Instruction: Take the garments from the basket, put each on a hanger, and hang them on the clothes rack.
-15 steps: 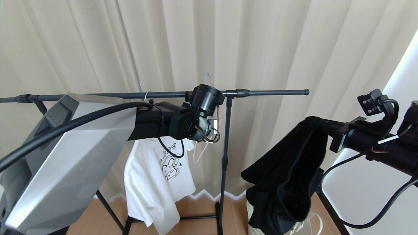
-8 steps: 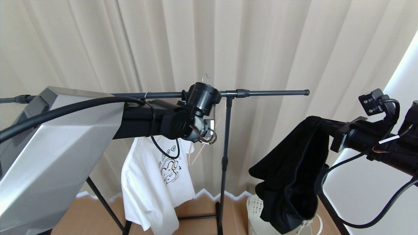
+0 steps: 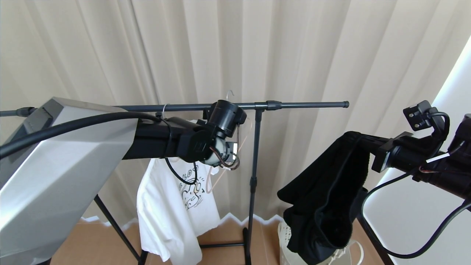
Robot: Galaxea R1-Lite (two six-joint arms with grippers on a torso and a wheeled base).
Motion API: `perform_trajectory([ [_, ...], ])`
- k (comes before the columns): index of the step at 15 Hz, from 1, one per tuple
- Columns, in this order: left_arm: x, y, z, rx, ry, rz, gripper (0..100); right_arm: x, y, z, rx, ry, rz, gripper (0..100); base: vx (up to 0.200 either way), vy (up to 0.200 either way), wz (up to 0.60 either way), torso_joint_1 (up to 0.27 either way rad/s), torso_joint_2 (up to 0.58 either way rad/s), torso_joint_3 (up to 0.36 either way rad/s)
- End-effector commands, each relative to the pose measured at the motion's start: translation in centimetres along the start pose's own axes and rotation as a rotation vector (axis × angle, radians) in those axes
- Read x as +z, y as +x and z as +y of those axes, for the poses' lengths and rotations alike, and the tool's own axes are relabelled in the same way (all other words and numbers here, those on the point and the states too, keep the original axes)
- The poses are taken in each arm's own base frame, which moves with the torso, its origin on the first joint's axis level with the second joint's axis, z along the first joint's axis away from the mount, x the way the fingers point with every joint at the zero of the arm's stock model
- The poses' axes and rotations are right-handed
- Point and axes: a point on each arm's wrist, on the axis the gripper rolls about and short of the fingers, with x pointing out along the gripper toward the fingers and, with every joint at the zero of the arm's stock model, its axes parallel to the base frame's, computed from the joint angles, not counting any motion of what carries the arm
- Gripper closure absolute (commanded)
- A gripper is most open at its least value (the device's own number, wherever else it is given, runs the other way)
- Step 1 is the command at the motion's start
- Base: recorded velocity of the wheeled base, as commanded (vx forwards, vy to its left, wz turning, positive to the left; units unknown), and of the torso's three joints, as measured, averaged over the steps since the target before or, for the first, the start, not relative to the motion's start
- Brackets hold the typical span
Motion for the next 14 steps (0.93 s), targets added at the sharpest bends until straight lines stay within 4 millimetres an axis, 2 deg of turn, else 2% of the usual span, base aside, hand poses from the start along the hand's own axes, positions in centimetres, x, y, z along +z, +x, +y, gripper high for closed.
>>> perform_trajectory([
  [1, 0.1, -0.2, 0.1, -0.001, -0.004, -0.003, 100, 0.0, 0.0, 0.0, 0.001, 0.000, 0.000, 100, 0.000, 0.000, 0.00, 0.000, 0.00, 0.000],
  [6, 0.4, -1.5, 0.7, -0.003, -0.019, -0.014, 100, 0.0, 0.0, 0.1, 0.003, 0.000, 0.001, 100, 0.000, 0.000, 0.00, 0.000, 0.00, 0.000],
  [14, -1.4, -5.3, 2.5, -0.017, -0.005, -0.015, 100, 0.1, -0.1, 0.1, 0.003, -0.003, -0.005, 100, 0.000, 0.000, 0.00, 0.000, 0.00, 0.000],
])
